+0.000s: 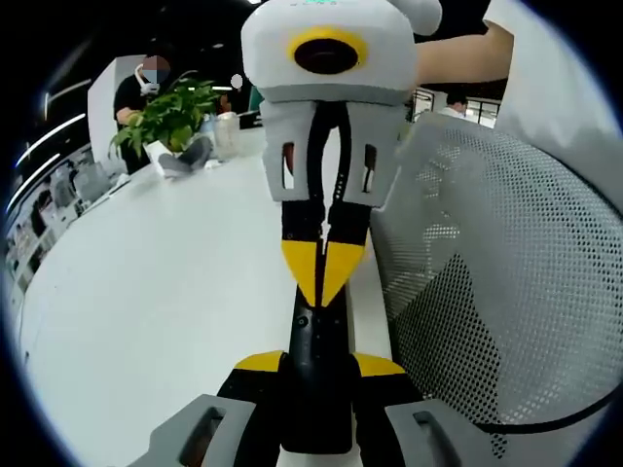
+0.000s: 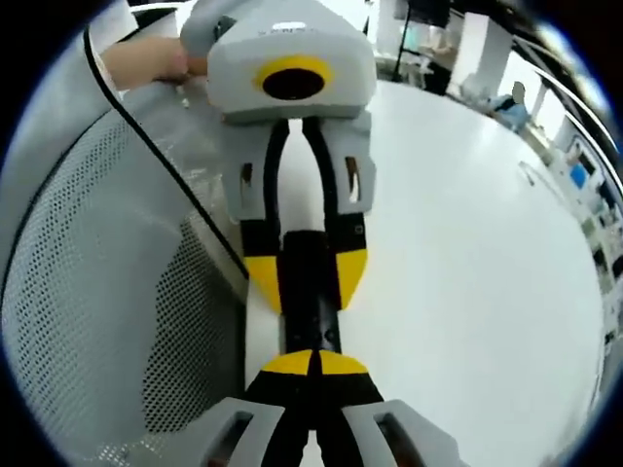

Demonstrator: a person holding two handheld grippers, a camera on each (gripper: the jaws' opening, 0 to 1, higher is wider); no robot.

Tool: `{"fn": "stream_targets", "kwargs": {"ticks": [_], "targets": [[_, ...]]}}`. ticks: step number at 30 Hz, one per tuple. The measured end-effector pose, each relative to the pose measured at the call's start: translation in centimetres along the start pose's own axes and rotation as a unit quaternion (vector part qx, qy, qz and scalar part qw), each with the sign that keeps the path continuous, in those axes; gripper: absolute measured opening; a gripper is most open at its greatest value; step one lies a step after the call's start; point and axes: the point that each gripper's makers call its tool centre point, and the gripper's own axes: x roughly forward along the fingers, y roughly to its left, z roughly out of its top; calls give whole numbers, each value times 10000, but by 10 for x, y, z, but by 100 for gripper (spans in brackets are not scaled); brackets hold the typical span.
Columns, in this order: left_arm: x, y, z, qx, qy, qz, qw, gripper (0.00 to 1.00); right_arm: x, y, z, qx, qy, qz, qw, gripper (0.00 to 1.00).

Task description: Press the specified remote control buttons in sequence, fully releasing each button before pressing the next.

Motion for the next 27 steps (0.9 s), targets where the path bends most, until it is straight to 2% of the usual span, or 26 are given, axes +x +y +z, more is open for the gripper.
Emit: {"fn": "stream_targets", "kwargs": {"ticks": [3,5,8,16,21,27], "targets": [[0,0,0,-13,-9,2,10000,25,-1,0,-1,-91,-103,-44,9999,0],[0,0,0,-18,-12,6,10000,25,-2,0,0,145,-205,-12,9997,0],[0,0,0,-23,-12,7,10000,25,-3,-1,-1,213,-280,49,9994,0],[0,0,0,-53,-13,11,10000,25,-3,0,-1,298,-343,93,9989,0],[0,1,0,-46,-8,10,10000,25,-5,-1,-8,331,-266,50,9991,0],[0,0,0,-37,0,8,10000,25,-6,-1,-9,387,-336,-30,9987,0]]}}
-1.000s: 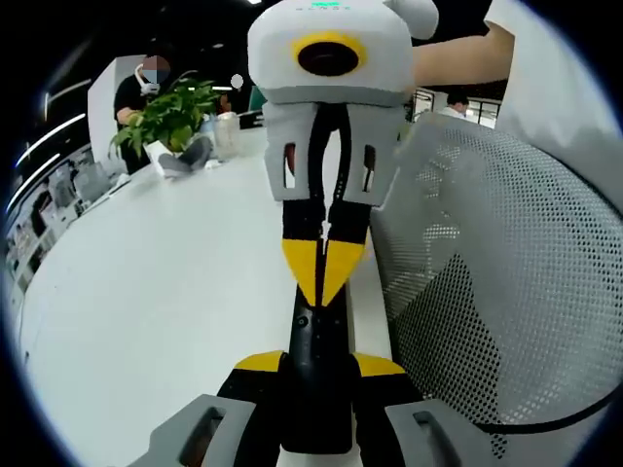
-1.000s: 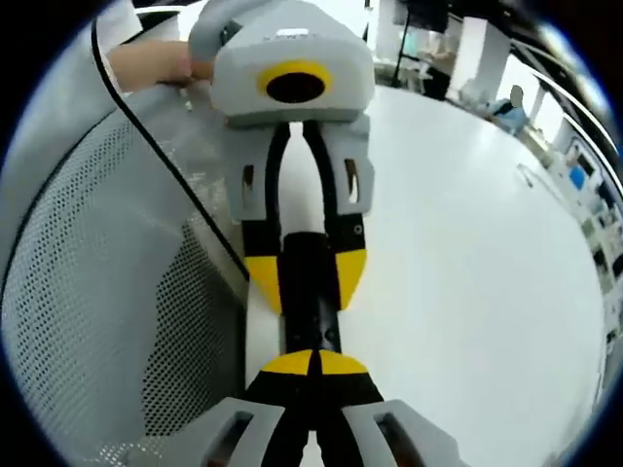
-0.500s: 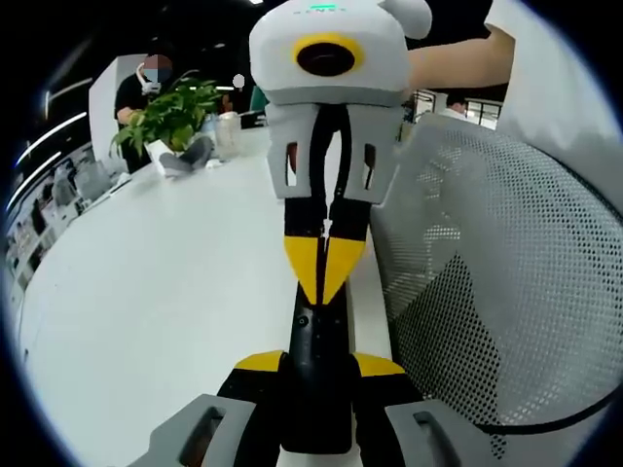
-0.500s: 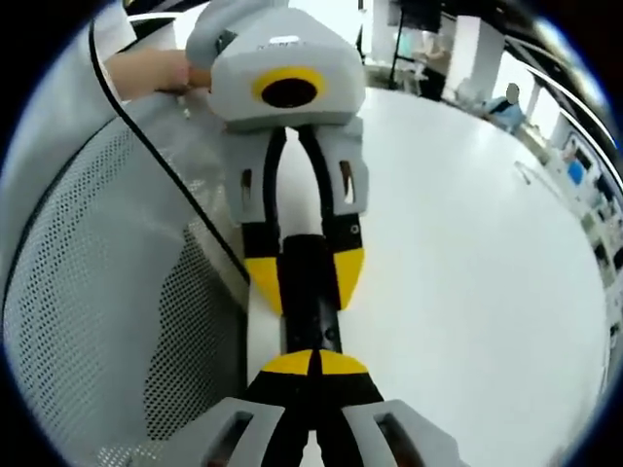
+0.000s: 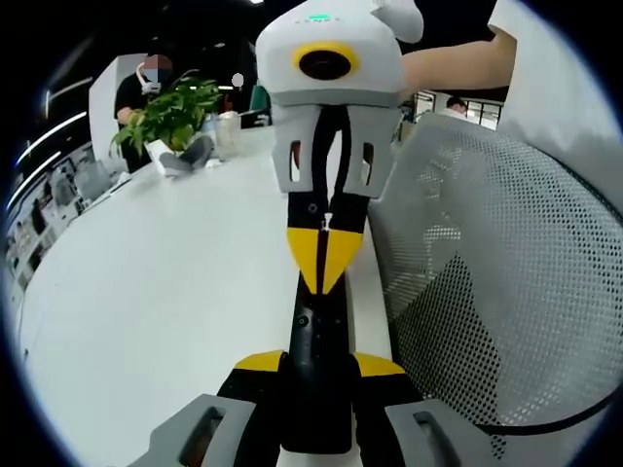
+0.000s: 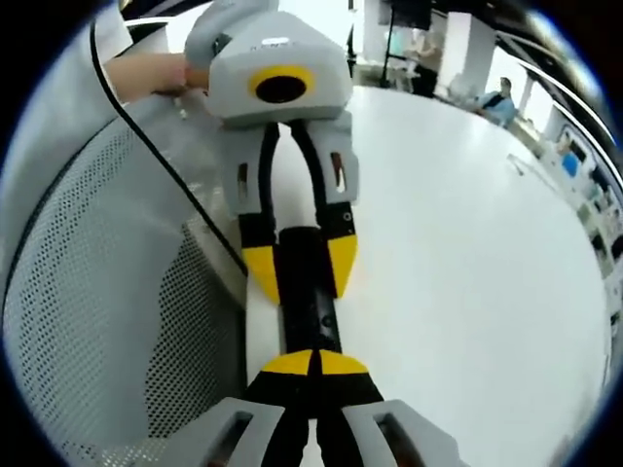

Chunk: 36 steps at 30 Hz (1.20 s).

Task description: Press the specified remote control buttons in sequence, fully releasing each button before pressing the next.

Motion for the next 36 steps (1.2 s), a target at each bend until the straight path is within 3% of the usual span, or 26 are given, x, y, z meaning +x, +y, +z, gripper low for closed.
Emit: {"fn": "stream_targets", "kwargs": {"ticks": [13,28,36], "targets": [[0,0,0,7,1,-1,10000,25,2,-1,1,59,174,-132,9997,0],[0,0,0,-4,-14,6,10000,25,0,-1,0,41,-82,-169,9998,0],[0,0,0,-1,-11,8,10000,25,-6,-2,-7,55,-39,-181,9998,0]]}}
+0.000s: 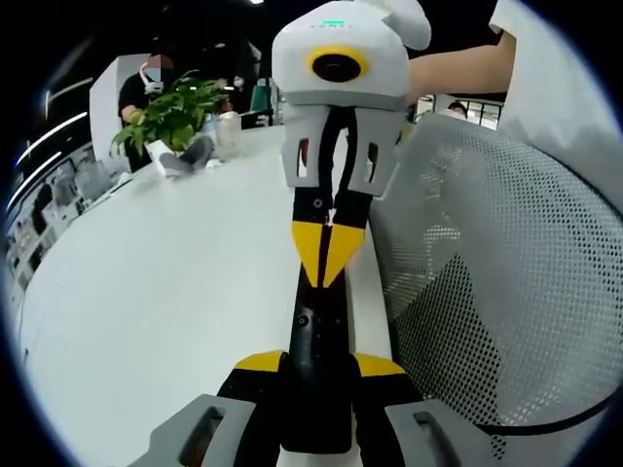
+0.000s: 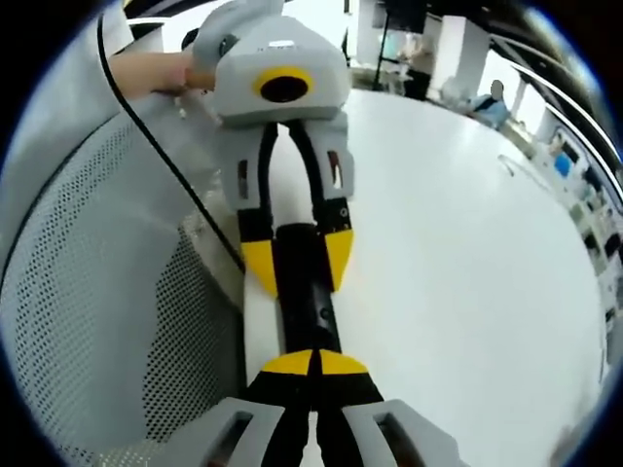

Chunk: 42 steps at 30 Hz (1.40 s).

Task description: Press the specified remote control buttons in sequence, fully releasing each button before pressing the next.

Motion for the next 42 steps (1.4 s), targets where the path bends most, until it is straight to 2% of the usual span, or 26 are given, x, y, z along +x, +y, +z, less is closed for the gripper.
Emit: {"fn": "stream_targets", "kwargs": {"ticks": [9,12,14,24,31,36,39,42], "targets": [[0,0,0,3,6,0,10000,25,-1,-2,-4,190,66,8,9998,0],[0,0,0,4,9,-4,10000,25,0,-1,-3,94,222,-69,9997,0],[0,0,0,4,5,-6,10000,25,0,-2,-4,-288,336,-146,9989,0],[-1,0,0,-1,-25,1,10000,25,1,-1,-3,-372,392,-475,9974,0],[0,0,0,2,-27,9,10000,25,1,-2,-3,-500,402,-575,9963,0],[-1,0,0,7,-29,8,10000,25,0,-3,-3,-361,247,-660,9969,0],[-1,0,0,9,-27,8,10000,25,0,-4,-2,56,-63,-916,9958,0],[-1,0,0,5,-30,10,10000,25,-1,-1,-3,-80,-165,-1021,9946,0]]}}
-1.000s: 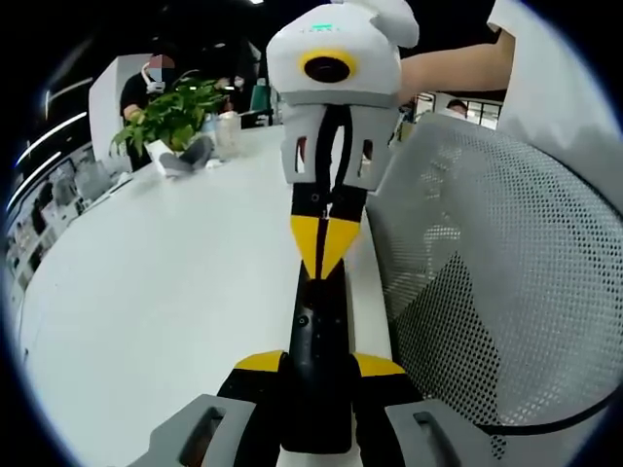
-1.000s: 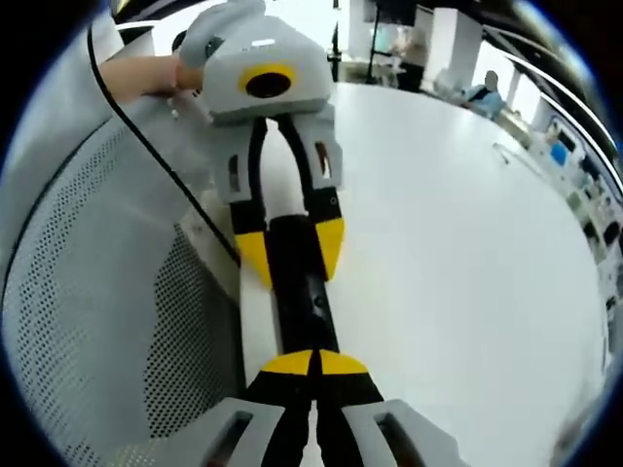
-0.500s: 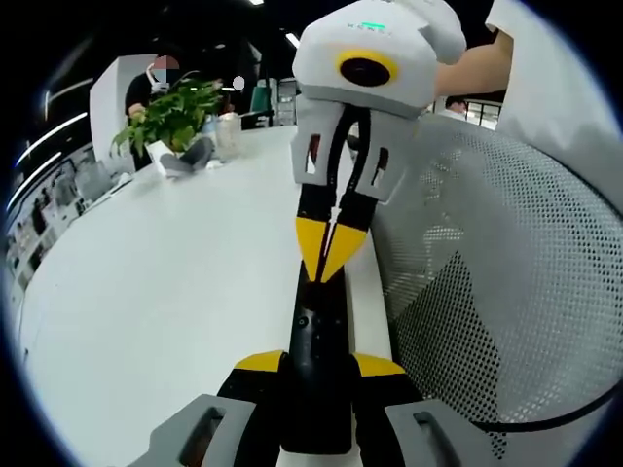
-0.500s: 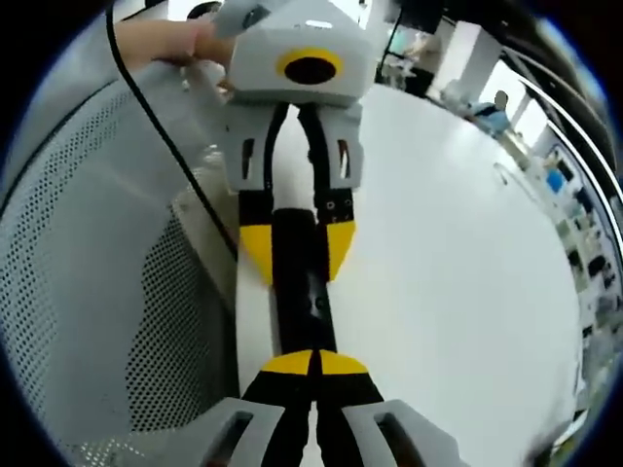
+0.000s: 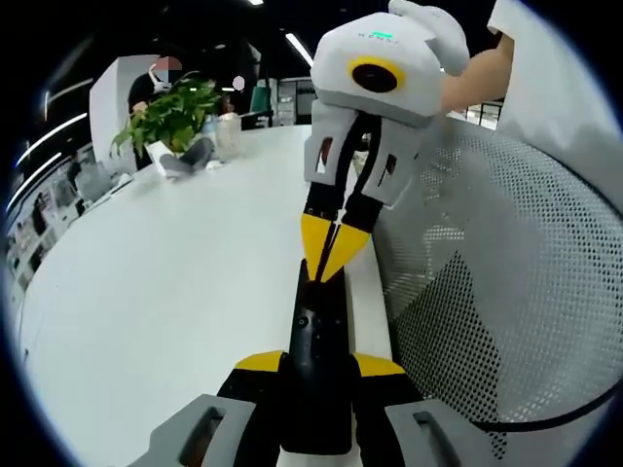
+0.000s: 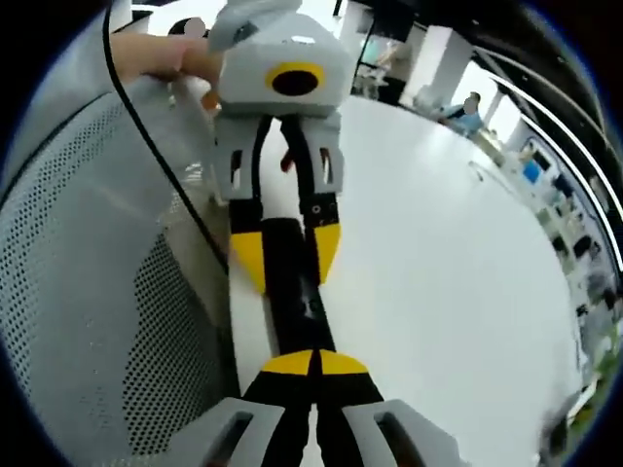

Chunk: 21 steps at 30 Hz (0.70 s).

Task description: Press the specified remote control buttons in sequence, fully releasing each button before pressing the next.

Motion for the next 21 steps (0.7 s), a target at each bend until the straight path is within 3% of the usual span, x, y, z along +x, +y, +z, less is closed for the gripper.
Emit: {"fn": "stream_targets", "kwargs": {"ticks": [21], "targets": [[0,0,0,1,-5,4,10000,25,6,3,10,-306,34,141,9994,0]]}}
